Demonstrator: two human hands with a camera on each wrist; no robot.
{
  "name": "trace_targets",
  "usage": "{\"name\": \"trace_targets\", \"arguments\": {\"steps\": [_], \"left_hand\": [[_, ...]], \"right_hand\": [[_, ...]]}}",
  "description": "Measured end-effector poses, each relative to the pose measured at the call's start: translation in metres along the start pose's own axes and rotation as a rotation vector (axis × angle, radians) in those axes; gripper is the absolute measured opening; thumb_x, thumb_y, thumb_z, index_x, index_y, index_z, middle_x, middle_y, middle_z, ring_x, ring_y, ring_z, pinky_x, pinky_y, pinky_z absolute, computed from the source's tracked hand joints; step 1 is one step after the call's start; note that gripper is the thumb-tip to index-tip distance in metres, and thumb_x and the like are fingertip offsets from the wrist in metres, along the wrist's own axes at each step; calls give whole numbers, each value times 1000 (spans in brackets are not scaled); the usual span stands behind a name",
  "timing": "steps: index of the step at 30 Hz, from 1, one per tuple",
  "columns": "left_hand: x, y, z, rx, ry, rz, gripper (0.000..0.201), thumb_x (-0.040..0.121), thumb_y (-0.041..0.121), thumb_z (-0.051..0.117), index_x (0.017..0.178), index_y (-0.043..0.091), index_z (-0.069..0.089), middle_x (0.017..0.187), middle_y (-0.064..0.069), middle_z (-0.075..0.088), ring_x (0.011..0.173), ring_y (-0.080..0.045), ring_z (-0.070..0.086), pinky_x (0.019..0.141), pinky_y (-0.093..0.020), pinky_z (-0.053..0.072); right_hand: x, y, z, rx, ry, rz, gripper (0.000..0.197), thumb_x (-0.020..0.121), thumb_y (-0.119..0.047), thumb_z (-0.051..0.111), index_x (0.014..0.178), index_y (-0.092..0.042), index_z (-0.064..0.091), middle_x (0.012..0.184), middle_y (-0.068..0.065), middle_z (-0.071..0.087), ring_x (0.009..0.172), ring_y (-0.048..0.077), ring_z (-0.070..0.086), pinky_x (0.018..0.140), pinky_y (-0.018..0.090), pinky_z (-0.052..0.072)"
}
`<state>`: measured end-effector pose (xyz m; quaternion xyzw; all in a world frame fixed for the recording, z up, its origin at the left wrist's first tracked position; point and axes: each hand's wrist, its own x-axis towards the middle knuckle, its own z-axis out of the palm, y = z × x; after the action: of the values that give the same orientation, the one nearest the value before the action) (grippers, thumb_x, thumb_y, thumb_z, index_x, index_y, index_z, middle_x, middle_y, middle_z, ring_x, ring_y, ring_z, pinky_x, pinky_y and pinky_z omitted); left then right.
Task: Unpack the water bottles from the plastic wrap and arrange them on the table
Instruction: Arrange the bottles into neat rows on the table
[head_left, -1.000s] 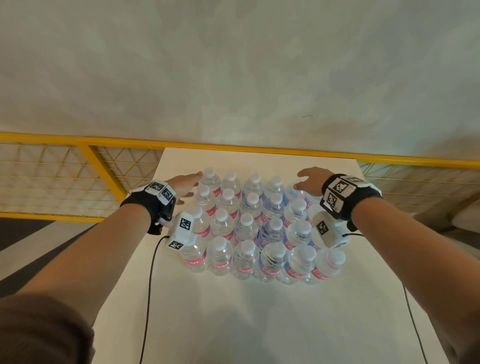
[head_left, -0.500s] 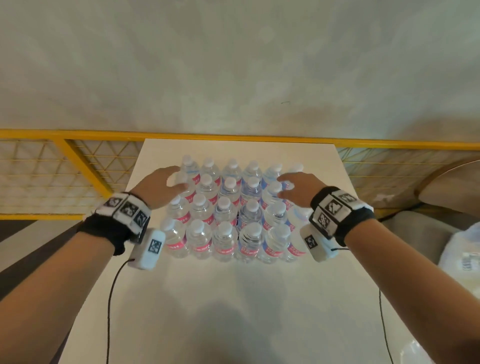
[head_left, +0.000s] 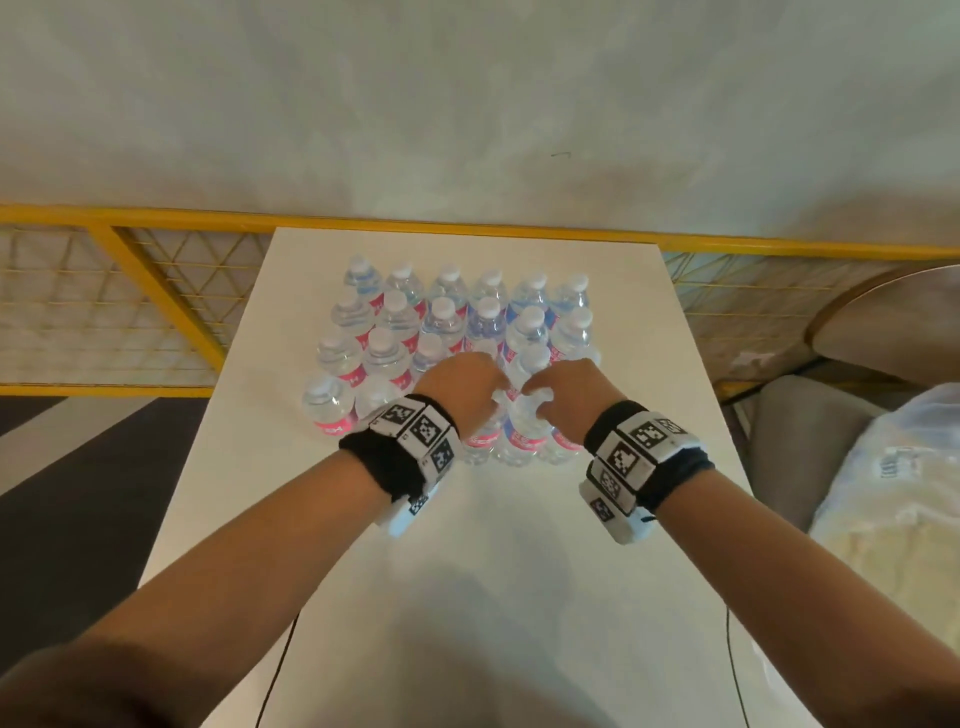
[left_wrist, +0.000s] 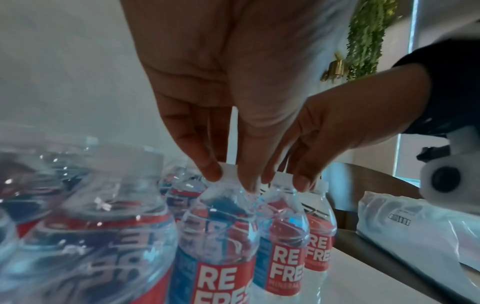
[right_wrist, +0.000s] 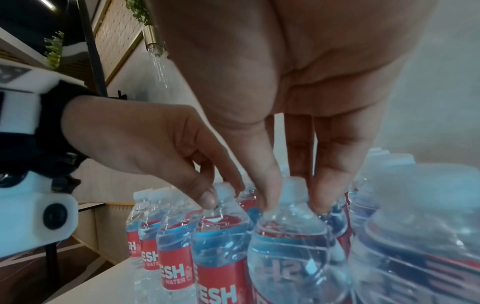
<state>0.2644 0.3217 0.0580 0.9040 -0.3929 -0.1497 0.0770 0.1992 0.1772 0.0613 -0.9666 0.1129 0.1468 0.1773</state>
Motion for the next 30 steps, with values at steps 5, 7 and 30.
{"name": "trace_targets", "arguments": {"steps": [5,7,30], "left_hand": [[-4,0,2,57,11,-22,35,93,25,51,128,22,56,124,-2,56,116,-23,52,90,-33,45],[-5,9,3,115,81,30,39,90,29,53,129,22,53,125,0,55,118,-23,47,88,-35,45],[25,55,14,1,30,12,33,95,17,51,127,20,59,123,-6,62,115,-23,56,98,-32,43]], "right_hand": [[-6,12,-2,45,40,32,41,88,-12,58,127,-26,57,135,0,52,122,20,52,103,28,40],[-10,22,-8,42,108,69,41,87,-14,61,126,-26,58,130,2,53,122,21,51,104,30,39],[-20,49,-4,-33,94,56,37,92,-11,54,125,-25,59,130,3,56,115,23,56,94,29,46]]}}
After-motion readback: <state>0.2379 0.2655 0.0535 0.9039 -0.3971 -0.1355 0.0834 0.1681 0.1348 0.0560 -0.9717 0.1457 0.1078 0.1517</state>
